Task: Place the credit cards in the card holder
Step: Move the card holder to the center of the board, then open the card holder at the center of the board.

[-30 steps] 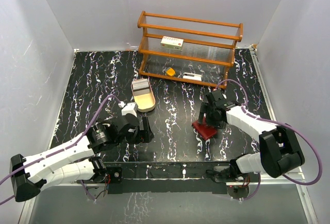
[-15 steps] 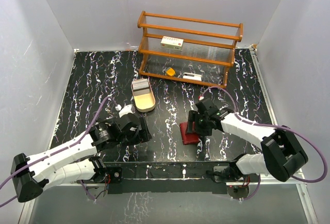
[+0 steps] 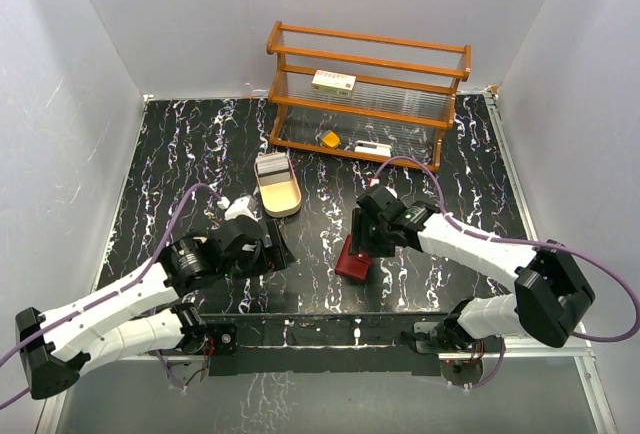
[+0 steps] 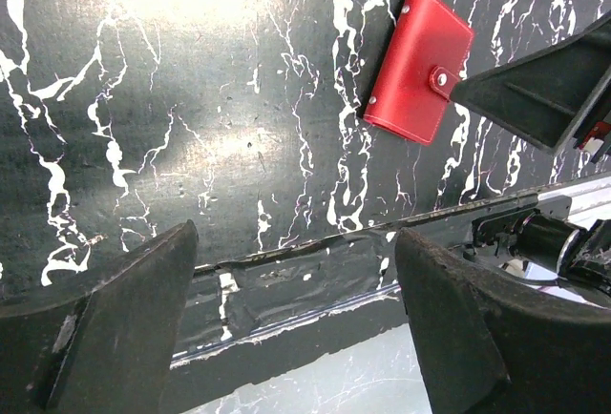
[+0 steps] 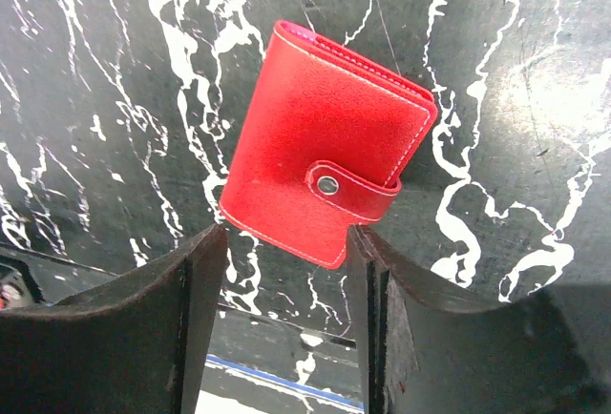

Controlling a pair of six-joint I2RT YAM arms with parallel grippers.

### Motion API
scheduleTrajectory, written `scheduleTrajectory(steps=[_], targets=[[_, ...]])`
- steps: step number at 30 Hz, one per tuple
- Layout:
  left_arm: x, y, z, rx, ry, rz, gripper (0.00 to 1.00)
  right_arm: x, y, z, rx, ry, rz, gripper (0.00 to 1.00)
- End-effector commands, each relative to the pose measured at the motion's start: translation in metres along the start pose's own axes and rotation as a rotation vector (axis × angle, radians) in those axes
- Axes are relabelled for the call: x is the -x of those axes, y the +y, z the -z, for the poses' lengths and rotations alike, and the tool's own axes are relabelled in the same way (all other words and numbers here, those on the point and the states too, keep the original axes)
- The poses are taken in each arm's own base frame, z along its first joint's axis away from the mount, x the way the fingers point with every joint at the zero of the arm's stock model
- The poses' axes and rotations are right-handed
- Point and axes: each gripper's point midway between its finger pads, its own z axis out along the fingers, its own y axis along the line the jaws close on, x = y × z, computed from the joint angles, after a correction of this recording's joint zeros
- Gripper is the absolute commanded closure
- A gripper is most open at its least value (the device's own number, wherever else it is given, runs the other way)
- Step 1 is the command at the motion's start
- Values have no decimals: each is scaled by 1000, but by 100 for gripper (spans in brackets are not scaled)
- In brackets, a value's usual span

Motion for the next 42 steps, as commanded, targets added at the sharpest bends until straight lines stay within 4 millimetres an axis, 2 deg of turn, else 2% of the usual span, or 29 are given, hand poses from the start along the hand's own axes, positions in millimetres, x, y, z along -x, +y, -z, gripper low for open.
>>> scheduleTrajectory(steps=[1,6,11,24,27,37,42], targets=[[14,2,11,0,-58,-3,16,24,12,16,-12,-103,-67,51],[12,4,12,15,-48,-23,15,27,5,5,-77,-137,-147,56],[10,10,12,38,-42,-30,15,31,-2,-3,-135,-151,-154,58],[10,16,14,37,-59,-22,15,12,-17,-31,-236,-93,-107,59],[11,16,14,35,-61,-23,14,10,-20,-33,-253,-87,-84,66],[1,18,3,66,-17,-25,16,13,-20,-22,-257,-122,13,100],[-6,20,-5,78,6,-4,20,11,-8,-21,-174,-137,88,100]])
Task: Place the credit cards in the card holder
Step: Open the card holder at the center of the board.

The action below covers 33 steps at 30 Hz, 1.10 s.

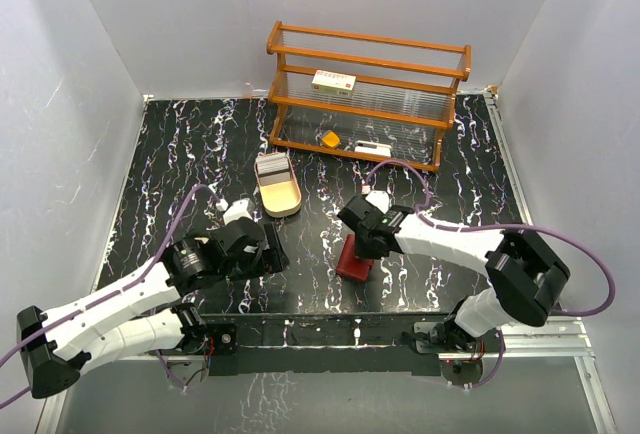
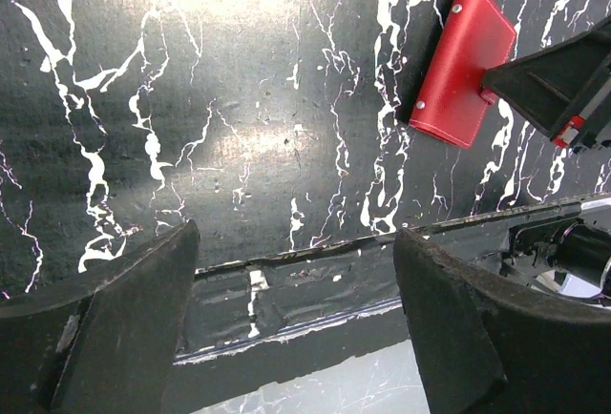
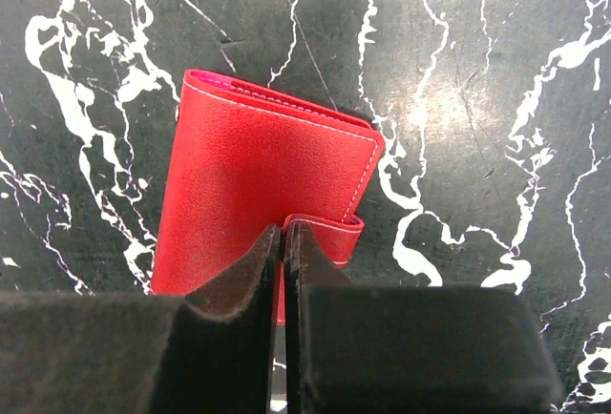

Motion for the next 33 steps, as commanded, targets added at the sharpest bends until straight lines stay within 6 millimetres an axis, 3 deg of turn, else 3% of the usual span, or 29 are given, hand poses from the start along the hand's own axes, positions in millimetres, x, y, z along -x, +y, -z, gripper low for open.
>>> scheduleTrajectory(steps=[1,7,12,24,33], targets=[[-7,4,-8,18,25,22,20,8,15,10,107,-62,79,100],[-18,-1,-17,-2,68,42,26,7,51,32,331,-103,189,100],[-23,-15,-24,-59,96,59,30,11,67,55,468,-160,216,100],[-19,-77,-27,-349,109,165,25,5,101,103,722,-170,207,100],[-26,-80,-38,-357,134,186,39,-1,112,127,839,-177,179,100]])
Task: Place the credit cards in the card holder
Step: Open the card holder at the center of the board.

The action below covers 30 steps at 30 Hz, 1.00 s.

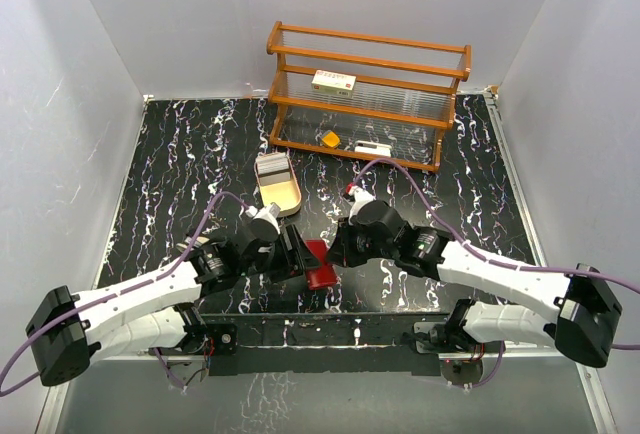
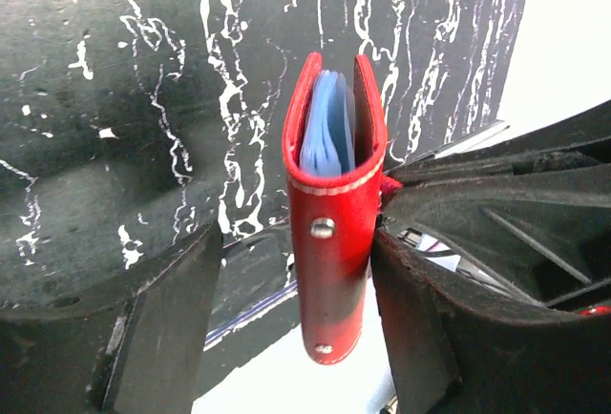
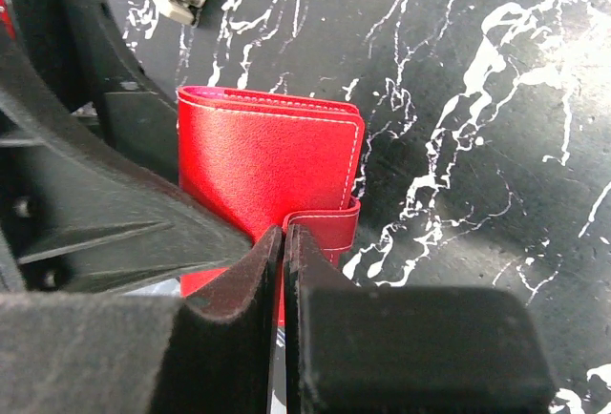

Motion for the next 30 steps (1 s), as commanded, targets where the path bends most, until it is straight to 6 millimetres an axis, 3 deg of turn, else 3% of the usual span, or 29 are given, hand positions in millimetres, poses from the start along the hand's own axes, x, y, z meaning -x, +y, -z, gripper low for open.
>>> scheduleTrajectory(steps=[1,9,19,27,30], targets=[[2,-12,-2,-49,3,20,42,13,27,7,125,-69,-8,100],[-2,-9,-2,-40,17,11,99,7,11,5,55,-70,-31,100],[-5,0,-1,-8,29,-7,100,1,-34,11,-149,-103,-34,100],[-6,6,-5,7,26,-7,99,-7,-31,8,-111,-80,-64,100],[-7,18,-9,46,25,-6,88,-8,-29,6,-94,-84,-68,100]])
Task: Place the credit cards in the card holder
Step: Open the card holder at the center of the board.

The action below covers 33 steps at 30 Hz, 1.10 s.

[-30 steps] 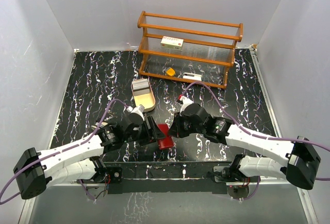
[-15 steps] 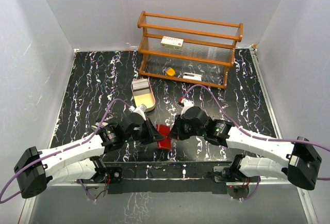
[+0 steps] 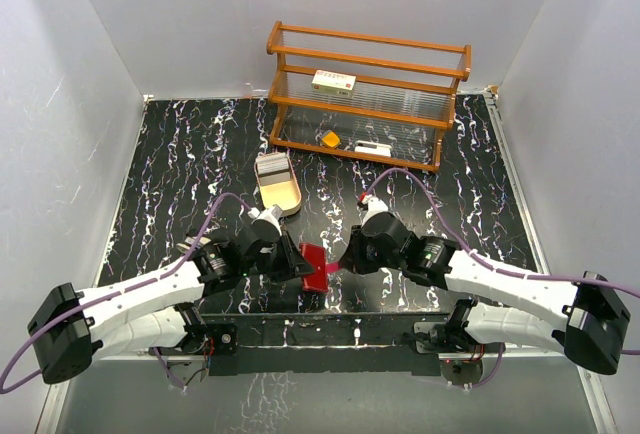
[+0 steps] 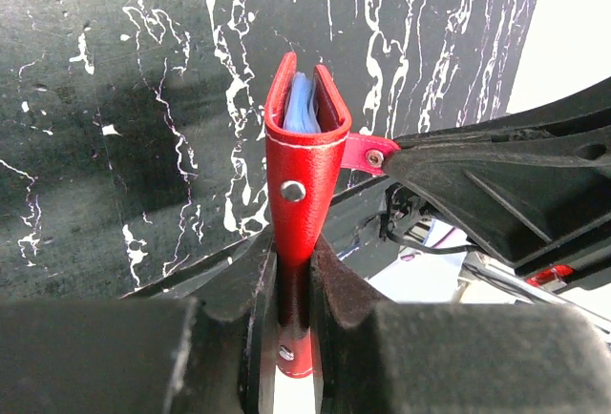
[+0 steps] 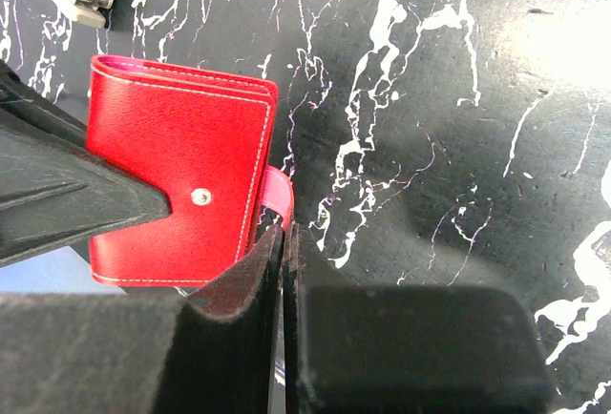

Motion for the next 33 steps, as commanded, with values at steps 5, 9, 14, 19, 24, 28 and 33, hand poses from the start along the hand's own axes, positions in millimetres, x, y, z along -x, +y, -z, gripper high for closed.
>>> scheduleTrajectory(steps=[5,9,14,19,24,28,33], targets=[[-7,32,-10,103,13,-11,74,6,7,-7,51,-45,-31,100],[-11,47,-12,141,24,-44,57,-2,-3,-13,13,-28,-41,100],[-6,52,-2,198,18,-84,38,1,-9,-12,-2,-62,-51,100],[2,37,10,174,-6,-113,31,6,8,-4,64,-61,-60,100],[2,22,16,87,-17,-94,31,24,43,13,201,-91,-82,100],[3,34,18,97,-53,-53,31,35,60,19,270,-120,-140,100],[5,36,28,77,-83,-32,30,37,78,15,345,-99,-173,100]])
